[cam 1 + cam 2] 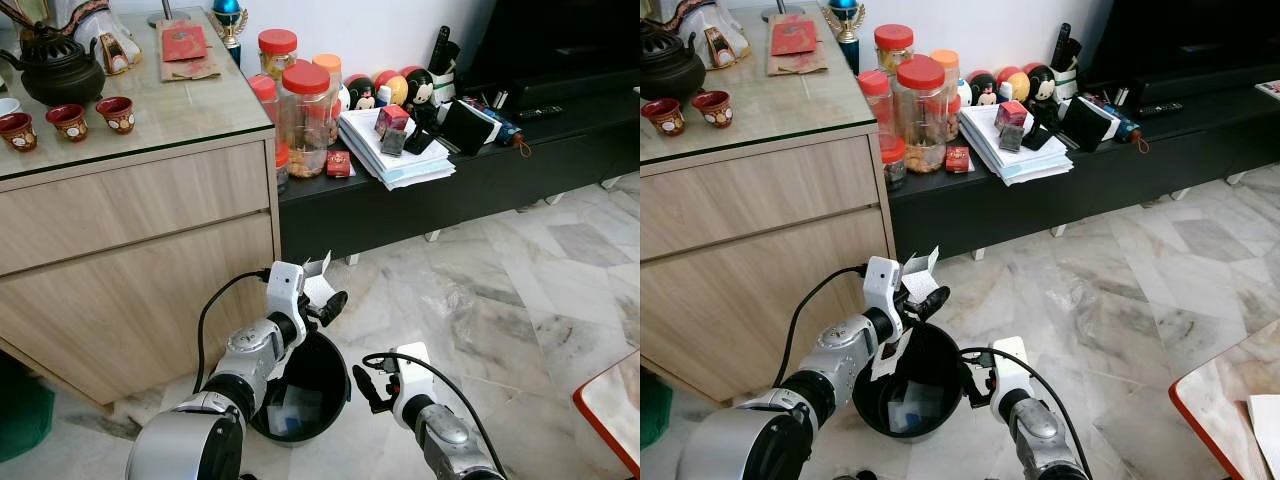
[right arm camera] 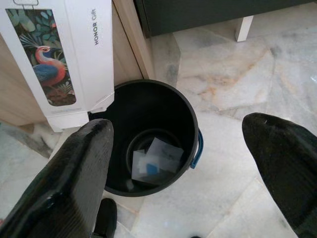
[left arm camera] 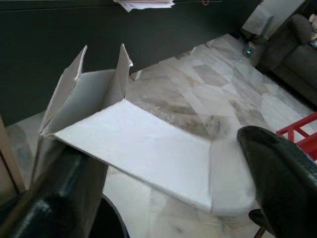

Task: Picking trash to rubbish bin

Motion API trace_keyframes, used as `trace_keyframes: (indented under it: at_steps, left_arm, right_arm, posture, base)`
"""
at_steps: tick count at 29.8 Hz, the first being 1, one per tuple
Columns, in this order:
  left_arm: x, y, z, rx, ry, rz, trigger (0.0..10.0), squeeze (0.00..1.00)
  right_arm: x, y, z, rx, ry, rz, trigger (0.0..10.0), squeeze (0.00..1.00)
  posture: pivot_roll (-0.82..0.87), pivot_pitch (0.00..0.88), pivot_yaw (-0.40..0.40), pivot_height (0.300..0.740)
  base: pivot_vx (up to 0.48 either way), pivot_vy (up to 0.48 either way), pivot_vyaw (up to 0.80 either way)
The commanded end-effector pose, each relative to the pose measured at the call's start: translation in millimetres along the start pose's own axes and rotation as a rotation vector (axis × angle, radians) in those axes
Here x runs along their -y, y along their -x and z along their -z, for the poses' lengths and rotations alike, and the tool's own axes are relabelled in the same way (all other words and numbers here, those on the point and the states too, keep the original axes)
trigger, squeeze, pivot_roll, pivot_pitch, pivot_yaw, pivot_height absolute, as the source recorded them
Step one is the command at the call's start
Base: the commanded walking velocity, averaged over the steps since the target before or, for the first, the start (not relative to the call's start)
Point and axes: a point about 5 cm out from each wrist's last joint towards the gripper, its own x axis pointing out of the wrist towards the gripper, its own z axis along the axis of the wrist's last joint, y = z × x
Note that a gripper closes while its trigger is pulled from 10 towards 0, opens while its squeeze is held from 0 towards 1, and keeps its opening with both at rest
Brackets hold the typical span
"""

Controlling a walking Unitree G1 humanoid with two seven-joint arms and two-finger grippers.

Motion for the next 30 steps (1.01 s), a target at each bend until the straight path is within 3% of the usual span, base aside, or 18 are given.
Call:
trace_keyframes:
  at_steps: [1, 20, 24, 26, 29, 30]
  left_arm:
    - [-0.5, 1.2, 6.2, -0.042, 0.009, -0.007, 10.0, 0.0]
    - [-2.9, 13.7, 40.2, -0.3, -0.002, 0.018, 10.0, 0.0]
    - [-4.0, 14.4, 40.9, -0.309, -0.011, 0.011, 10.0, 0.0]
    - [-9.5, 16.1, 39.5, -0.274, 0.087, -0.039, 10.0, 0.0]
    - [-11.6, 16.8, 39.0, -0.267, 0.099, -0.054, 10.0, 0.0]
    - [-13.5, 17.2, 38.2, -0.263, 0.096, -0.071, 10.0, 1.0]
  right_arm:
    - [2.7, 0.9, -0.2, 0.002, 0.003, 0.009, 10.0, 0.0]
    - [2.8, 1.0, 0.3, 0.0, 0.003, 0.01, 10.0, 0.0]
    - [2.8, 1.0, 0.3, -0.001, 0.003, 0.01, 10.0, 0.0]
    - [2.4, 1.2, 0.8, 0.0, 0.003, 0.009, 10.0, 0.0]
    - [2.2, 1.2, 0.7, 0.001, 0.004, 0.008, 10.0, 0.0]
    - [2.2, 1.2, 0.7, 0.001, 0.005, 0.007, 10.0, 0.0]
  posture:
    - [-0.15, 0.105, -0.067, 0.74]
    - [-0.14, 0.106, -0.067, 0.74]
    - [-0.14, 0.106, -0.067, 0.74]
    - [-0.14, 0.108, -0.07, 0.74]
    - [-0.14, 0.109, -0.072, 0.74]
    - [-0.14, 0.11, -0.073, 0.74]
  base:
    - [0.0, 0.0, 0.0]
    - [0.0, 0.0, 0.0]
    - [0.0, 0.0, 0.0]
    - [0.0, 0.0, 0.0]
    - [0.0, 0.0, 0.0]
    - [0.0, 0.0, 0.0]
